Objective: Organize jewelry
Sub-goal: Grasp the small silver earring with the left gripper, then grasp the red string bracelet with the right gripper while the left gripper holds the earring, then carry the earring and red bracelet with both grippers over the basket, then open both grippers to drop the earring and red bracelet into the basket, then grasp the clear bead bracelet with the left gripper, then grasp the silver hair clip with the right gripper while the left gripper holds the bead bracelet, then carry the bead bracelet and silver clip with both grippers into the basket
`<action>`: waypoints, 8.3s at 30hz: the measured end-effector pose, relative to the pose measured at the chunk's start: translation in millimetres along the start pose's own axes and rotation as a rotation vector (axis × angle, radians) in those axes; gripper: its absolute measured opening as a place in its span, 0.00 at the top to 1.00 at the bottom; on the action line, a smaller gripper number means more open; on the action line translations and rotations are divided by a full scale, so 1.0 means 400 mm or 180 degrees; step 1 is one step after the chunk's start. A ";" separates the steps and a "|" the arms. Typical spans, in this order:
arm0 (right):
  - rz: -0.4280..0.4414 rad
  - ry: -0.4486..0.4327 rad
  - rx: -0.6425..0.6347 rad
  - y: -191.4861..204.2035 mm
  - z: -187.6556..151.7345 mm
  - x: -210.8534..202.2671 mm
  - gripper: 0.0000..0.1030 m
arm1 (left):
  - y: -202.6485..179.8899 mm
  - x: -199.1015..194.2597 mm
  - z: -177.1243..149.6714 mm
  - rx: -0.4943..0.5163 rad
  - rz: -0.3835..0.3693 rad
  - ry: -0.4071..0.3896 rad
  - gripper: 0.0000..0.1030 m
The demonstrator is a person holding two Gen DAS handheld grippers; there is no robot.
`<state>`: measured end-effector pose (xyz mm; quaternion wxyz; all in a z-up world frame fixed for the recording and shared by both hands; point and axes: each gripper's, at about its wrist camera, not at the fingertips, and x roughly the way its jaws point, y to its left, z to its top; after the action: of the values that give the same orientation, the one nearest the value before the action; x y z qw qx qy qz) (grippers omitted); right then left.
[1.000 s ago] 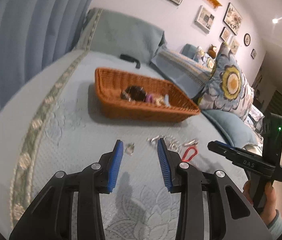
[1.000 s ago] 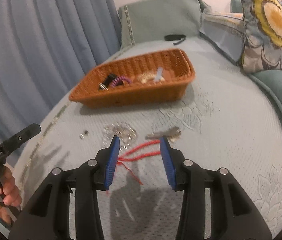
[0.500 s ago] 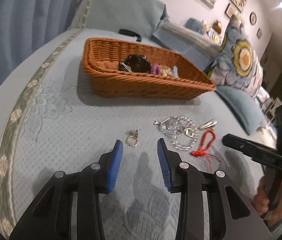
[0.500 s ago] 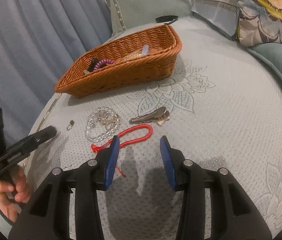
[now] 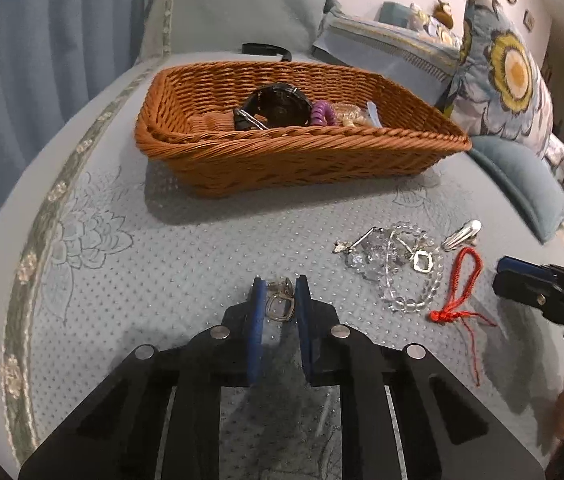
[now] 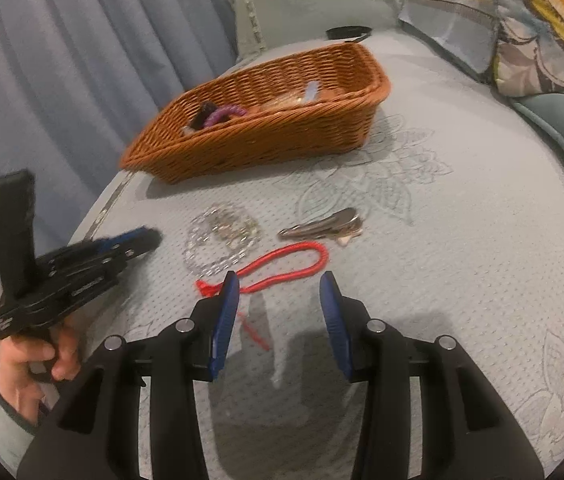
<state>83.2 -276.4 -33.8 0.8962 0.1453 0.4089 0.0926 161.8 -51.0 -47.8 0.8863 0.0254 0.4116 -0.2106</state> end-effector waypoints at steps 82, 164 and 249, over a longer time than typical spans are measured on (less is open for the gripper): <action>0.0118 -0.0346 -0.1000 0.222 -0.067 -0.089 0.96 | 0.003 -0.265 -0.091 -0.0171 -0.0398 -0.0881 0.87; 0.0295 -0.0078 0.0197 -0.092 0.097 0.055 0.57 | -0.081 -0.037 -0.026 -0.0160 -0.0514 -0.0188 0.59; -0.0083 -0.0554 -0.0446 0.101 0.130 -0.098 0.80 | -0.079 -0.279 0.052 0.0213 -0.0556 -0.1131 0.95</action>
<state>95.3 -258.9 39.8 0.9374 0.0845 0.3239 0.0962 100.3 -44.9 52.6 0.9220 -0.0186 0.2422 -0.3014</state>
